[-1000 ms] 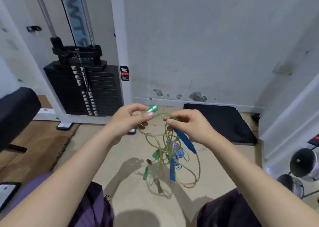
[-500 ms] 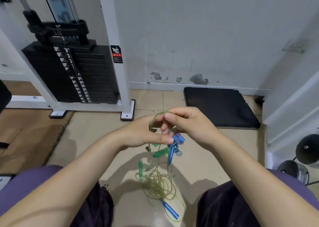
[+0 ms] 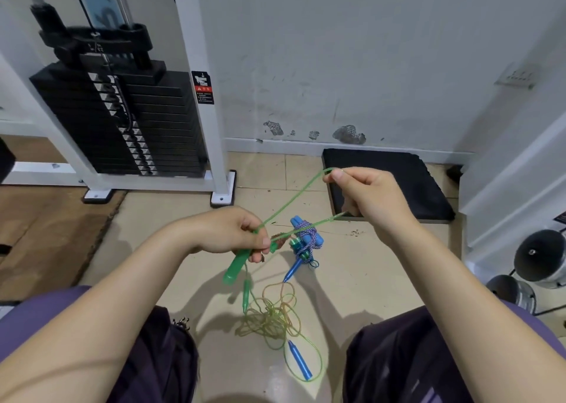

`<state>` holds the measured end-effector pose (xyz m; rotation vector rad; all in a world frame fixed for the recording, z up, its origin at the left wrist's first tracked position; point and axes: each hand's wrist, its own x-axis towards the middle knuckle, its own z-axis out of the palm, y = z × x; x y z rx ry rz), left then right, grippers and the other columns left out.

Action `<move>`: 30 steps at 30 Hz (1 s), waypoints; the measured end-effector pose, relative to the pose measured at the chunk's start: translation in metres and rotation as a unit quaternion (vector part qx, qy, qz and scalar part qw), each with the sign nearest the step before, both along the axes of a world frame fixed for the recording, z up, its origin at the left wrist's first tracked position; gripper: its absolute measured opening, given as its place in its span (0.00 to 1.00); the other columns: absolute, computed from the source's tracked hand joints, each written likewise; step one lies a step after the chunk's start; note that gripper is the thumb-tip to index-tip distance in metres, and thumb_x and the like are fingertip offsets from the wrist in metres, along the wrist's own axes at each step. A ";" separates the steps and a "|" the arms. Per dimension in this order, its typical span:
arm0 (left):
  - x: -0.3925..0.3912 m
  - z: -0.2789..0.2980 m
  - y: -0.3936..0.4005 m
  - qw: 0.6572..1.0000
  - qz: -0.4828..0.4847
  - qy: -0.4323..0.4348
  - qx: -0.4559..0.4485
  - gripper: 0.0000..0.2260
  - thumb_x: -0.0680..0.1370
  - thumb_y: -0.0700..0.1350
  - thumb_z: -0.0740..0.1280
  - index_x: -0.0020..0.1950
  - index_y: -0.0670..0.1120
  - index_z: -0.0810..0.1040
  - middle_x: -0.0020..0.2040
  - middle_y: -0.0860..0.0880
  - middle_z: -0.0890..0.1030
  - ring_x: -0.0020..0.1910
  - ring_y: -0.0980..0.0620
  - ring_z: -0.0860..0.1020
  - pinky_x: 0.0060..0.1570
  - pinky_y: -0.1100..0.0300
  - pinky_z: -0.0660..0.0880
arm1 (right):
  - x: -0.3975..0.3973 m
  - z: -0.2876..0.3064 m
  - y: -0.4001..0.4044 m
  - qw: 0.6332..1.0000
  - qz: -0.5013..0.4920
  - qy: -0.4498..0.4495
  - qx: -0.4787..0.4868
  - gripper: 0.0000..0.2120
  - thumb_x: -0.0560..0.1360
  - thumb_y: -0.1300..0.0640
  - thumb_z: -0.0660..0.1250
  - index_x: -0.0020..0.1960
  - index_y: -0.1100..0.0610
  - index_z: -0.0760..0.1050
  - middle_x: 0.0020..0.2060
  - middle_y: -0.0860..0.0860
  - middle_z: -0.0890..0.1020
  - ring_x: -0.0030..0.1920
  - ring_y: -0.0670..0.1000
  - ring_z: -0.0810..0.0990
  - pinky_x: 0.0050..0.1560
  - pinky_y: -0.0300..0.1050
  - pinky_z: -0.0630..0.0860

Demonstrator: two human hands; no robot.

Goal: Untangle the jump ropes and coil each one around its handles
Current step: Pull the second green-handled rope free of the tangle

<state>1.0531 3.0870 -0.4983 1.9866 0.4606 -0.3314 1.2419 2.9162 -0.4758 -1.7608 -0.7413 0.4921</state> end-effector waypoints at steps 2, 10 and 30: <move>0.001 -0.001 -0.006 0.999 0.020 -0.037 -0.032 0.08 0.82 0.42 0.64 0.46 0.42 0.80 0.43 0.43 0.86 0.42 0.52 0.82 0.45 0.63 0.76 | 0.002 -0.001 -0.002 1.000 -0.002 -0.018 -0.013 0.08 0.76 0.51 0.69 0.53 0.52 0.84 0.39 0.49 0.81 0.39 0.47 0.78 0.48 0.46 0.77; 0.013 0.010 -0.018 0.901 0.245 -0.192 -0.303 0.07 0.82 0.42 0.61 0.49 0.42 0.77 0.45 0.43 0.85 0.43 0.46 0.85 0.44 0.54 0.83 | -0.012 -0.022 -0.001 0.978 0.099 -0.041 -0.180 0.28 0.70 0.42 0.74 0.66 0.52 0.73 0.54 0.50 0.78 0.51 0.48 0.80 0.50 0.46 0.78; 0.015 0.002 -0.041 0.974 0.155 -0.106 -0.128 0.08 0.68 0.45 0.80 0.44 0.49 0.85 0.36 0.53 0.81 0.28 0.60 0.71 0.27 0.66 0.66 | -0.030 0.001 0.000 0.935 0.175 0.293 0.095 0.06 0.78 0.65 0.64 0.49 0.65 0.78 0.36 0.56 0.82 0.32 0.49 0.81 0.36 0.38 0.79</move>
